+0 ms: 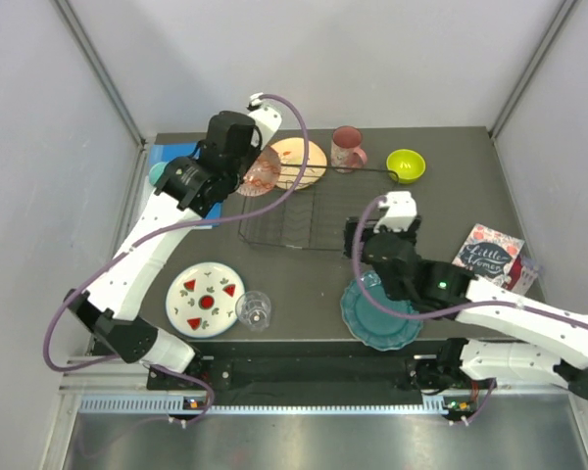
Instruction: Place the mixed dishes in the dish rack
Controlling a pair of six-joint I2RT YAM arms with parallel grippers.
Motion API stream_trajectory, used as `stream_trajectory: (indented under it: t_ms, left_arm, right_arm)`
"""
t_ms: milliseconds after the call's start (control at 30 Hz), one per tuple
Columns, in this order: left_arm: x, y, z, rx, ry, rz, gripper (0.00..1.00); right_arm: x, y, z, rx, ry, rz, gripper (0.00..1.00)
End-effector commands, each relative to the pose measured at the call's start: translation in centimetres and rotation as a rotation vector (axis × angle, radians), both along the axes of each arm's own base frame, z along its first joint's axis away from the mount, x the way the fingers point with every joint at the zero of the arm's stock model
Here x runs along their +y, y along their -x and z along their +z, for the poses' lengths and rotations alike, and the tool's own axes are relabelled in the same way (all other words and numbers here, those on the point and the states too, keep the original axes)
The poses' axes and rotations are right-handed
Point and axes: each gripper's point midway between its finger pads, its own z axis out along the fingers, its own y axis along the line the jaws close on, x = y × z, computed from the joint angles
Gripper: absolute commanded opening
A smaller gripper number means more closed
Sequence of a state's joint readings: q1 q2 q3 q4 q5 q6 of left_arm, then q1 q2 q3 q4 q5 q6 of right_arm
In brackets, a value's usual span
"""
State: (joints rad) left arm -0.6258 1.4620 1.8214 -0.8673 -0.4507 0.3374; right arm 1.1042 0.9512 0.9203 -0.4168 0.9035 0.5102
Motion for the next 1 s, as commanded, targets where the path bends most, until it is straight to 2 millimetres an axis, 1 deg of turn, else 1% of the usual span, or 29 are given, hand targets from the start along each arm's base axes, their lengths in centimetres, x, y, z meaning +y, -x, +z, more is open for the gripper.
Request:
stream_trajectory:
  t_ms: [0, 33, 100, 133, 200, 233, 267, 300, 333, 367, 400, 433, 467, 500, 533, 567, 600, 633, 667, 700, 733, 800, 833, 867, 933, 967]
  left_arm:
    - [4.6, -2.4, -0.7, -0.094, -0.053, 0.285, 0.00]
    - [5.2, -2.5, -0.8, -0.094, -0.047, 0.296, 0.00]
    - [6.0, -2.5, -0.7, -0.101, -0.014, 0.321, 0.00]
    - [6.3, -2.5, -0.6, -0.105, -0.011, 0.338, 0.00]
    - [6.8, -2.4, -0.7, -0.105, -0.007, 0.366, 0.00]
    - [6.9, -2.3, -0.8, -0.105, -0.004, 0.367, 0.00]
    - [7.0, -2.0, -0.7, -0.111, 0.011, 0.373, 0.00]
    - [7.2, -1.8, -1.1, -0.104, 0.008, 0.376, 0.00]
    - [7.4, -1.6, -0.9, -0.108, 0.013, 0.380, 0.00]
    - [7.6, -1.4, -1.1, -0.106, 0.011, 0.385, 0.00]
    - [8.0, -1.3, -1.4, -0.102, 0.001, 0.401, 0.00]
    - [8.3, -1.1, -1.2, -0.109, 0.002, 0.408, 0.00]
    - [8.5, -1.0, -1.4, -0.107, 0.004, 0.418, 0.00]
    - [8.9, -0.9, -1.5, -0.106, 0.002, 0.428, 0.00]
    - [9.3, -0.7, -1.3, -0.111, 0.004, 0.440, 0.00]
    - [9.5, -0.6, -1.3, -0.111, 0.007, 0.449, 0.00]
    - [10.0, -0.5, -1.3, -0.112, 0.009, 0.464, 0.00]
    - [10.4, -0.2, -1.1, -0.118, 0.012, 0.472, 0.00]
    - [10.8, -0.1, -1.0, -0.123, 0.013, 0.484, 0.00]
    - [11.3, 0.0, -1.2, -0.122, 0.007, 0.498, 0.00]
    - [11.7, 0.4, -0.9, -0.133, 0.014, 0.504, 0.00]
    - [12.3, 0.7, -1.4, -0.128, -0.002, 0.518, 0.00]
    - [12.5, 0.9, -1.3, -0.132, 0.001, 0.518, 0.00]
    - [12.5, 1.0, -1.4, -0.128, -0.004, 0.519, 0.00]
    - [12.8, 1.1, -1.3, -0.128, -0.003, 0.526, 0.00]
    - [12.9, 1.2, -1.3, -0.131, -0.003, 0.532, 0.00]
  right_arm:
    - [5.1, -2.1, -0.5, -0.066, 0.049, 0.081, 1.00]
    - [6.5, -2.7, -2.1, -0.045, 0.097, 0.091, 1.00]
    - [8.7, -3.9, -1.6, -0.067, 0.102, 0.123, 1.00]
    - [9.9, -4.6, -3.3, -0.043, 0.142, 0.132, 1.00]
    - [11.8, -6.2, -2.7, -0.046, 0.102, 0.158, 1.00]
    - [12.5, -7.0, -4.0, -0.022, 0.122, 0.159, 1.00]
    - [13.1, -8.1, -3.3, -0.025, 0.093, 0.162, 1.00]
    - [13.6, -8.7, -3.2, -0.027, 0.076, 0.162, 1.00]
    - [14.1, -9.2, -3.8, -0.022, 0.083, 0.162, 1.00]
    - [14.8, -9.7, -2.7, -0.040, 0.063, 0.170, 1.00]
    - [15.4, -10.0, -2.2, -0.056, 0.055, 0.175, 1.00]
    - [16.0, -10.4, -2.7, -0.052, 0.062, 0.178, 1.00]
    - [16.5, -11.0, -1.9, -0.064, 0.048, 0.184, 1.00]
    - [16.9, -11.3, -1.8, -0.065, 0.042, 0.185, 1.00]
    - [17.4, -11.8, -2.7, -0.051, 0.051, 0.189, 1.00]
    - [17.7, -12.4, -2.6, -0.047, 0.038, 0.192, 1.00]
    - [17.9, -12.7, -2.9, -0.033, 0.019, 0.192, 1.00]
    - [18.3, -13.1, -4.2, -0.008, 0.027, 0.198, 1.00]
    - [18.5, -13.6, -4.3, 0.004, 0.014, 0.201, 1.00]
    - [18.7, -13.6, -5.0, 0.023, 0.015, 0.206, 0.99]
    - [19.0, -13.7, -6.1, 0.040, 0.033, 0.209, 1.00]
    - [19.5, -13.6, -6.9, 0.068, 0.050, 0.227, 1.00]
    - [20.1, -13.9, -7.6, 0.084, 0.059, 0.237, 1.00]
    - [20.1, -13.5, -8.9, 0.130, 0.090, 0.249, 1.00]
    - [20.7, -13.5, -10.2, 0.169, 0.107, 0.258, 1.00]
    - [20.7, -13.2, -10.9, 0.193, 0.112, 0.262, 1.00]
